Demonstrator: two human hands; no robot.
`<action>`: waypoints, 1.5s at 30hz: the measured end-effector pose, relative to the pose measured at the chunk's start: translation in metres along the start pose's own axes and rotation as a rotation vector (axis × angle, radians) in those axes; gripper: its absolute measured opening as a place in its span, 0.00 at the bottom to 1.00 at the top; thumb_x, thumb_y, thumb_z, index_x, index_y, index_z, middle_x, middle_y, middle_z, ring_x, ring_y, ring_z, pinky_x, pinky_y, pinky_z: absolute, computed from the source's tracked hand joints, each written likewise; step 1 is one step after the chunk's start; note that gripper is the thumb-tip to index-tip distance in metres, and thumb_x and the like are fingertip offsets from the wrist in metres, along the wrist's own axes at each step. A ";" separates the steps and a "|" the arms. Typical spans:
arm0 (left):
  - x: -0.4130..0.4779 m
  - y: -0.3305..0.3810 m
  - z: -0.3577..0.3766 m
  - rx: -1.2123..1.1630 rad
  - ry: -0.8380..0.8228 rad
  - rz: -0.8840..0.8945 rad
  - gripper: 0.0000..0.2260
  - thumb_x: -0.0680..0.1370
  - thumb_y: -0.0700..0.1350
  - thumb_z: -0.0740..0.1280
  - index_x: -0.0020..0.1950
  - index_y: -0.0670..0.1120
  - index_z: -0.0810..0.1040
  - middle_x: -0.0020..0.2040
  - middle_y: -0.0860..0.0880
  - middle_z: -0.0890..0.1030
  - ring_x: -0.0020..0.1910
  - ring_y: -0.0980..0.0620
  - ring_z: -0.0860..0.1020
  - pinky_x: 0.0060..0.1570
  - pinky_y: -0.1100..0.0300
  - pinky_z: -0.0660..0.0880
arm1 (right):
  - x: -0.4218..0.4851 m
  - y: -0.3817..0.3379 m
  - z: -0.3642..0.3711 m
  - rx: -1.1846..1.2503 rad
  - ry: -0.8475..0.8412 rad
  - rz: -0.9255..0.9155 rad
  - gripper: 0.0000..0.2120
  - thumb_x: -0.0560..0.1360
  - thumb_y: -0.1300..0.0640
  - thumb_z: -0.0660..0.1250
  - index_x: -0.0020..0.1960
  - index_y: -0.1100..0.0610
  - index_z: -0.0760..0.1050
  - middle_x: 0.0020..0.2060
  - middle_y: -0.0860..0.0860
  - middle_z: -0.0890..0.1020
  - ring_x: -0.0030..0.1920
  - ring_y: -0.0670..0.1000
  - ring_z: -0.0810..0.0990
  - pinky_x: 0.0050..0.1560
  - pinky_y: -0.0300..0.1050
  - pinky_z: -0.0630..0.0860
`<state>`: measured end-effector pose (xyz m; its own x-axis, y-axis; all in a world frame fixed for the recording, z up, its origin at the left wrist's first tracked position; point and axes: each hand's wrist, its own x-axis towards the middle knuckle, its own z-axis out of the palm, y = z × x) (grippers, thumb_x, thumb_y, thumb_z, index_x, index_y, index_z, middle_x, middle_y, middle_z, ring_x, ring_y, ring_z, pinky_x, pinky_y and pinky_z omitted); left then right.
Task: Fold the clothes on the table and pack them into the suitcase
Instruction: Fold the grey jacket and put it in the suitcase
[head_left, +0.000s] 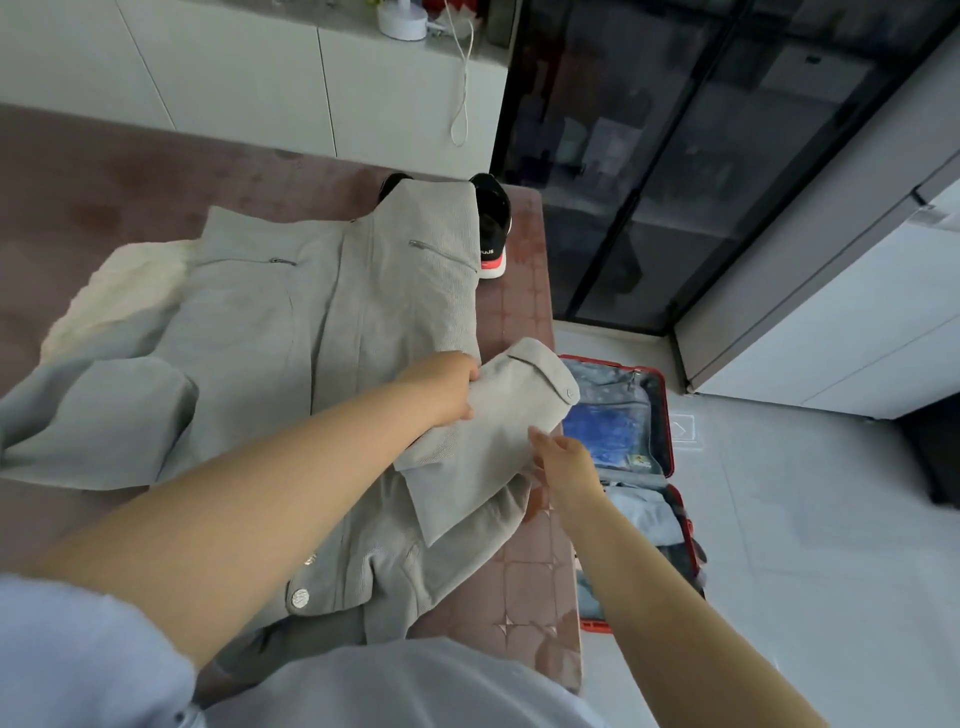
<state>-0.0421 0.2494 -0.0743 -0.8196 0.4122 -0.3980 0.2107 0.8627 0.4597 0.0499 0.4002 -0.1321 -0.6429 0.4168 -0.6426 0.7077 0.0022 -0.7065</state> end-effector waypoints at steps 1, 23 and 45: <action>0.001 0.000 -0.002 -0.067 0.012 0.008 0.19 0.73 0.42 0.70 0.63 0.47 0.72 0.61 0.47 0.75 0.57 0.48 0.76 0.55 0.57 0.72 | 0.004 -0.005 0.002 0.115 0.000 0.060 0.15 0.73 0.49 0.66 0.50 0.61 0.73 0.42 0.54 0.80 0.45 0.57 0.81 0.46 0.49 0.77; -0.082 -0.143 -0.127 -1.061 0.513 -0.172 0.36 0.62 0.74 0.63 0.67 0.59 0.67 0.64 0.54 0.73 0.56 0.52 0.77 0.53 0.52 0.74 | -0.107 -0.108 0.126 -0.991 -0.257 -1.315 0.31 0.76 0.66 0.58 0.75 0.46 0.56 0.57 0.55 0.69 0.49 0.60 0.75 0.42 0.48 0.71; -0.155 -0.220 -0.063 0.044 0.556 0.033 0.12 0.64 0.38 0.78 0.45 0.49 0.83 0.56 0.54 0.73 0.56 0.49 0.75 0.55 0.63 0.67 | 0.006 -0.051 -0.018 -0.961 -0.100 -0.996 0.10 0.70 0.68 0.68 0.49 0.58 0.79 0.44 0.46 0.76 0.41 0.51 0.78 0.45 0.46 0.77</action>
<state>0.0046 -0.0227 -0.0640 -0.9672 0.2333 0.1003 0.2536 0.8681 0.4267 0.0155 0.4193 -0.0944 -0.9797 -0.1961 -0.0407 -0.1611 0.8923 -0.4217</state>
